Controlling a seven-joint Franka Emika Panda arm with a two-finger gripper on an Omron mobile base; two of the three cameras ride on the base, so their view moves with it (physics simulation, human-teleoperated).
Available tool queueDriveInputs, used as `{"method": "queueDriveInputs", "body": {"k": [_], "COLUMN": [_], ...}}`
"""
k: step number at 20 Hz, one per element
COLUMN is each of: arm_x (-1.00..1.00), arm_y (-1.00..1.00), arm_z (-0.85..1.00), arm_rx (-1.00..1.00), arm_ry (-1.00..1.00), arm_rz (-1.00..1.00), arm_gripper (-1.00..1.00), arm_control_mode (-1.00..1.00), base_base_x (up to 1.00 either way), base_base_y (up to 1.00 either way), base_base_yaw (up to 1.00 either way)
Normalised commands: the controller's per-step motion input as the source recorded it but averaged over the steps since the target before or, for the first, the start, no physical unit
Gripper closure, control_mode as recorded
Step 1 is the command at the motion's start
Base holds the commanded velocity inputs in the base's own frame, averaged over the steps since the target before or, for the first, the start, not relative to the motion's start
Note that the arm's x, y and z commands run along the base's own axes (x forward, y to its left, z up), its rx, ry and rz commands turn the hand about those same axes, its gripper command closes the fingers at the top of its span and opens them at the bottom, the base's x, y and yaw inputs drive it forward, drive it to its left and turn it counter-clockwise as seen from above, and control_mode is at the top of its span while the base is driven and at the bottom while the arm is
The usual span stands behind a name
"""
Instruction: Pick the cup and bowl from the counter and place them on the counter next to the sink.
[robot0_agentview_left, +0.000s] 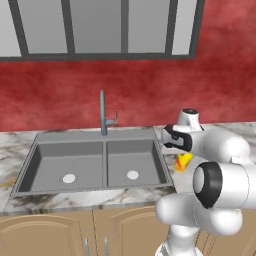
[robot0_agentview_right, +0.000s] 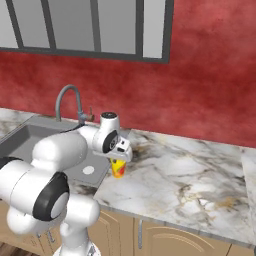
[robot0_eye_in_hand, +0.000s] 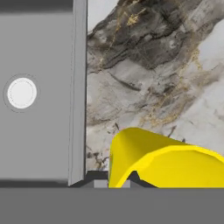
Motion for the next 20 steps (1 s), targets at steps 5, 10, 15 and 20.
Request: {"method": "queueDriveInputs", "body": {"k": [5, 10, 15, 20], "arm_x": [0.09, 0.02, 0.0, 0.0], "arm_y": [0.0, 0.0, 0.0, 0.0], "arm_z": [-0.51, -0.44, -0.06, 0.0], "arm_rx": [0.0, 0.0, 0.0, 0.0], "arm_ry": [0.0, 0.0, 0.0, 0.0], "arm_rz": [0.0, 0.0, 0.0, 0.0], "arm_gripper": [1.0, 1.0, 1.0, -1.0], "arm_control_mode": [-1.0, -1.0, -1.0, -1.0], "base_base_x": [0.0, 0.0, 0.0, 0.0], "base_base_y": [0.0, 0.0, 0.0, 0.0], "base_base_yaw": [0.0, 0.0, 0.0, 0.0]}}
